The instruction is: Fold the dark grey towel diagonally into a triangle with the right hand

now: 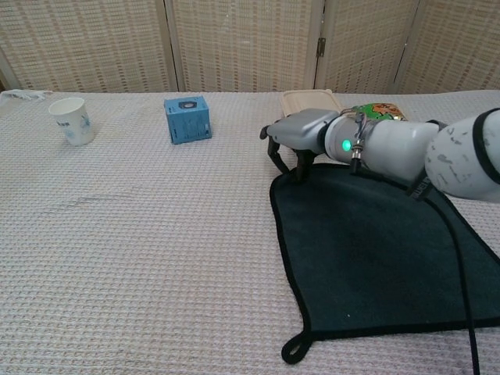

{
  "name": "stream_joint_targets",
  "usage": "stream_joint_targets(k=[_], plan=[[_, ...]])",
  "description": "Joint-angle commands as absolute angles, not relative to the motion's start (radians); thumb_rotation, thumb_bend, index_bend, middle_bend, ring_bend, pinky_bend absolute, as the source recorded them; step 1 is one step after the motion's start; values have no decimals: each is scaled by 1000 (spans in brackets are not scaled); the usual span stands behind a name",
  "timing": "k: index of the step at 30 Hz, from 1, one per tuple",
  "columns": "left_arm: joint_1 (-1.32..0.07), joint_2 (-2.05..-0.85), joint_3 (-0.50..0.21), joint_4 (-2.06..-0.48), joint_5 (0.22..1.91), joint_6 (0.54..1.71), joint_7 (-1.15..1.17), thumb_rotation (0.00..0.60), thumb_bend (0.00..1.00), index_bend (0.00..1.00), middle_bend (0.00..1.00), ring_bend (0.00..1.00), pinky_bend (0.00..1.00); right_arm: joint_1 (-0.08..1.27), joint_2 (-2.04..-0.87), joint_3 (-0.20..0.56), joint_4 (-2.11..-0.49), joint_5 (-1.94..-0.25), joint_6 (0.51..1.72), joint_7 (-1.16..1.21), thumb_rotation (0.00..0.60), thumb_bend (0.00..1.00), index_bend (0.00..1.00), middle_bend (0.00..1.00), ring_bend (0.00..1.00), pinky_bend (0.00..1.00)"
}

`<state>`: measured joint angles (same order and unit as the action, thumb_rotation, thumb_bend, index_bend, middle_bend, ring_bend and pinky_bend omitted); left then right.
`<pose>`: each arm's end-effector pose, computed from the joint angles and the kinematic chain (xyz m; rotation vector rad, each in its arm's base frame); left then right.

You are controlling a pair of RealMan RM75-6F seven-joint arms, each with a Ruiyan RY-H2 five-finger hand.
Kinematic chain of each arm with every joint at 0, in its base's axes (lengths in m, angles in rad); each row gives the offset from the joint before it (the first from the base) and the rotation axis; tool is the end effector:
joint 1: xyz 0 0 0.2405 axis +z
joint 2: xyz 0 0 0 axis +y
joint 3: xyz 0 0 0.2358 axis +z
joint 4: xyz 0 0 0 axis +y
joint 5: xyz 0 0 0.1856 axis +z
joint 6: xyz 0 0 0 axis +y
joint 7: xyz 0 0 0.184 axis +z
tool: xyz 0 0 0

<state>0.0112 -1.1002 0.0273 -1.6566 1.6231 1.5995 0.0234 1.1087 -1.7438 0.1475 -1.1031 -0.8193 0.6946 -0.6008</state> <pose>-0.2732 0.1757 0.1723 -1.4094 -0.8923 -0.9258 -0.0716 -0.4189 -0.0744 2.0968 -0.6677 0.6133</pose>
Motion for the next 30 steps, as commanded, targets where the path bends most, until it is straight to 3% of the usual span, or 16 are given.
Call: stream_joint_targets(k=[1, 10, 19, 30], plan=[[11, -1102, 29, -1657, 1628, 1600, 27, 600, 542, 9, 102, 0, 0, 1044, -1666, 131, -1216, -907, 774, -538, 600, 430, 661, 104, 28, 0], [8, -1117, 38, -1658, 1640, 1587, 61, 600, 542, 8, 102, 0, 0, 807, -1446, -53, -1461, -1195, 965, -349, 600, 429, 663, 111, 32, 0], [2, -1144, 46, -1660, 1647, 1564, 117, 600, 542, 8, 102, 0, 0, 620, -1377, -228, -1393, -1430, 1081, -104, 600, 430, 663, 122, 39, 0], [-7, -1160, 51, -1658, 1640, 1534, 147, 600, 542, 8, 102, 0, 0, 486, -1375, -273, -1279, -1583, 1224, -11, 600, 430, 663, 122, 37, 0]])
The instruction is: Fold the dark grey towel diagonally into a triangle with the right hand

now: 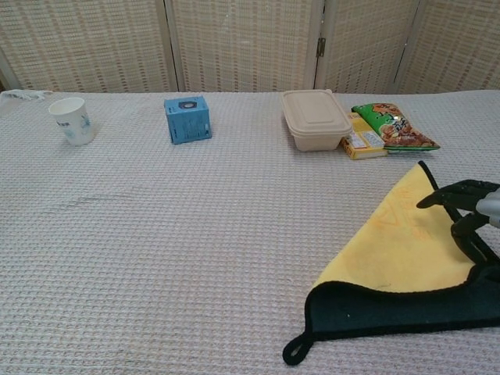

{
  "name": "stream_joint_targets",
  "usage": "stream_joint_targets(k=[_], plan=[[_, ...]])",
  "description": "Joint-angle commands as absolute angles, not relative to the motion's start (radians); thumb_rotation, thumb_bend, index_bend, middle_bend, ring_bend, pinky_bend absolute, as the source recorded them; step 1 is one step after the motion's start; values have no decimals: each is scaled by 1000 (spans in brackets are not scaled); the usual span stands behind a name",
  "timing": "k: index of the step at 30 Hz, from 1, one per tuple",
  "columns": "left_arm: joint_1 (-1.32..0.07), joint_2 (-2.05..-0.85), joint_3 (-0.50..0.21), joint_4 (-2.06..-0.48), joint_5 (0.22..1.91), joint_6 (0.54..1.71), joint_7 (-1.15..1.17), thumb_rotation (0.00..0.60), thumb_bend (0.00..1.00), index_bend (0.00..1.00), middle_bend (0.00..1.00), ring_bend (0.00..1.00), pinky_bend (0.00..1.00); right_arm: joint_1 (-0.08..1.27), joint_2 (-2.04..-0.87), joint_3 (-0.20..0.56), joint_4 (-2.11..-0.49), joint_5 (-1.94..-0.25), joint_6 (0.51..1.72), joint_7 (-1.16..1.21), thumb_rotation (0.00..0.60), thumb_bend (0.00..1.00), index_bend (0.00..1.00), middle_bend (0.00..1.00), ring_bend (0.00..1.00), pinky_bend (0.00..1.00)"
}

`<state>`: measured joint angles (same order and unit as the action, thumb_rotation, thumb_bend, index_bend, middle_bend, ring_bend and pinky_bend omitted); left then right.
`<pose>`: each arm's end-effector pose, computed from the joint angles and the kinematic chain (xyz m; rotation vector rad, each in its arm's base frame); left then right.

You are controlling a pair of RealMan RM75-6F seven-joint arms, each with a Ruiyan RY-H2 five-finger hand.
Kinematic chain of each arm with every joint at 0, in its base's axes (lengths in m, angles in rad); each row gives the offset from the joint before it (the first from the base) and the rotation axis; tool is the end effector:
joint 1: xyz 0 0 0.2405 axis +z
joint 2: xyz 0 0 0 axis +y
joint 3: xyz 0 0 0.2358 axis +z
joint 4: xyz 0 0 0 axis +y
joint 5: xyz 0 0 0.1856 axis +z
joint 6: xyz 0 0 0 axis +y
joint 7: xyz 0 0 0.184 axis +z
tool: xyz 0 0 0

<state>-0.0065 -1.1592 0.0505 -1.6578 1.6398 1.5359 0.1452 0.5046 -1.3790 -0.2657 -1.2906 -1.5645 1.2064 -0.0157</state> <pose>-0.2678 0.1754 0.1405 -1.5055 -0.8848 -0.8541 -0.2600 -0.2608 0.0262 2.0819 -0.8125 0.7074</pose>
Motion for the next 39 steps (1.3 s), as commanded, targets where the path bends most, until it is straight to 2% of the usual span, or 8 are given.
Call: stream_joint_targets(k=[1, 17, 18, 22, 24, 30, 35, 39], plan=[[-7, -1161, 52, -1658, 1640, 1534, 149, 600, 542, 8, 102, 0, 0, 475, -1375, -274, -1273, -1592, 1231, -12, 600, 430, 663, 122, 37, 0], [-8, -1168, 55, -1660, 1631, 1523, 166, 600, 542, 23, 102, 0, 0, 400, -1380, -256, -1219, -1626, 1211, -21, 600, 430, 627, 92, 30, 0], [-9, -1168, 55, -1659, 1629, 1522, 166, 600, 542, 23, 102, 0, 0, 399, -1378, -255, -1221, -1625, 1205, -18, 600, 430, 561, 70, 17, 0], [-9, -1171, 53, -1658, 1623, 1520, 169, 600, 542, 24, 102, 0, 0, 396, -1358, -246, -1254, -1605, 1163, -13, 600, 430, 68, 0, 0, 0], [-10, -1171, 52, -1657, 1622, 1520, 169, 600, 542, 24, 102, 0, 0, 394, -1347, -242, -1271, -1600, 1153, -10, 600, 430, 0, 0, 0, 0], [-8, -1168, 53, -1659, 1625, 1526, 164, 600, 542, 24, 102, 0, 0, 373, -1256, -236, -1387, -1634, 1226, 105, 600, 430, 0, 0, 0, 0], [-7, -1166, 55, -1662, 1632, 1532, 164, 600, 542, 28, 102, 0, 0, 291, -1124, -216, -1499, -1677, 1451, 206, 600, 430, 0, 0, 0, 0], [-9, -1168, 57, -1664, 1629, 1523, 172, 600, 542, 35, 102, 0, 0, 202, -1042, -203, -1605, -1658, 1581, 114, 600, 429, 0, 0, 0, 0]])
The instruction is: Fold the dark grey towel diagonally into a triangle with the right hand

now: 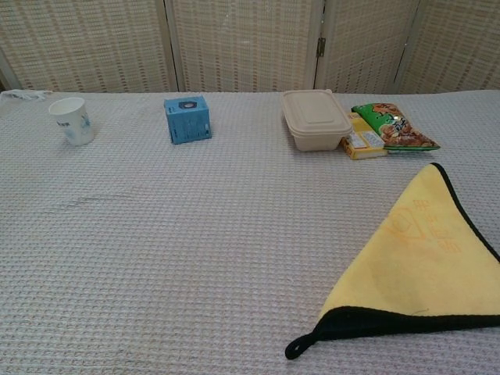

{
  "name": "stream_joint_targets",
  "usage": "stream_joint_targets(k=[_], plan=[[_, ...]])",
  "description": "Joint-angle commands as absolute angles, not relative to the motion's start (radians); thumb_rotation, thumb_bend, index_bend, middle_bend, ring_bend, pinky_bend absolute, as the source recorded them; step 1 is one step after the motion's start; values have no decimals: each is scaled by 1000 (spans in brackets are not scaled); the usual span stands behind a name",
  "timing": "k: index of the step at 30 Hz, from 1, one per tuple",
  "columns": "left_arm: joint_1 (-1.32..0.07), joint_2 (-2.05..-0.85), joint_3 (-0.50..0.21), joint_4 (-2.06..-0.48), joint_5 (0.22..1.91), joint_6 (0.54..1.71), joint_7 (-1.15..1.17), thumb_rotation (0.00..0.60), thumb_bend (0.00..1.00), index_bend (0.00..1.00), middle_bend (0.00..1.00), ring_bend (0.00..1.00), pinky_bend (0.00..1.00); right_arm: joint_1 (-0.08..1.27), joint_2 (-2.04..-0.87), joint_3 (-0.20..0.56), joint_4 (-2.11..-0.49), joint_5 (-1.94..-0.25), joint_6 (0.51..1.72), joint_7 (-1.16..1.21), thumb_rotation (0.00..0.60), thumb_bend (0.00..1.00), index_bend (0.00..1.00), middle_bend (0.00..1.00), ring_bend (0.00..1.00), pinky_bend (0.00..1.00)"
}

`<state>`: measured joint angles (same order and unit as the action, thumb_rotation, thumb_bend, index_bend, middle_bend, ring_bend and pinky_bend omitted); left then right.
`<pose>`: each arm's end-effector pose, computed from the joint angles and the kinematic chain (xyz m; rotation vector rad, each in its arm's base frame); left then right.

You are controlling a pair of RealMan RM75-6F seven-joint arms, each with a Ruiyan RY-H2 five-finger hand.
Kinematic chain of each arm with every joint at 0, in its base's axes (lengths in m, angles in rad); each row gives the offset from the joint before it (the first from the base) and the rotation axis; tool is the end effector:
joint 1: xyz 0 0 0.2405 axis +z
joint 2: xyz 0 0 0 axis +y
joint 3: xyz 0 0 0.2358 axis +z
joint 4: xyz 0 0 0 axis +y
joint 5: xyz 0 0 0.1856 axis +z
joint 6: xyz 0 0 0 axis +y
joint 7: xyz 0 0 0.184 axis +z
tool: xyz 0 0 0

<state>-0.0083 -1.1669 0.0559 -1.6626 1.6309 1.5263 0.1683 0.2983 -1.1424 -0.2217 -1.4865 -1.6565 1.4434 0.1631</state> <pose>-0.2683 0.1747 0.1362 -1.5128 -0.8885 -0.8342 -0.2652 -0.2189 0.1170 1.7983 -0.9748 0.9310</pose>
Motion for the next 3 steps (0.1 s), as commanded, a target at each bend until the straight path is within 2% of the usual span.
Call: stream_joint_targets(k=[1, 3], plan=[[-9, -1168, 58, -1666, 1628, 1521, 175, 600, 542, 36, 102, 0, 0, 182, -1029, -202, -1632, -1650, 1602, 81, 600, 429, 0, 0, 0, 0], [-9, -1169, 59, -1669, 1632, 1522, 183, 600, 541, 36, 102, 0, 0, 139, -1012, -205, -1685, -1640, 1637, 22, 600, 430, 0, 0, 0, 0]])
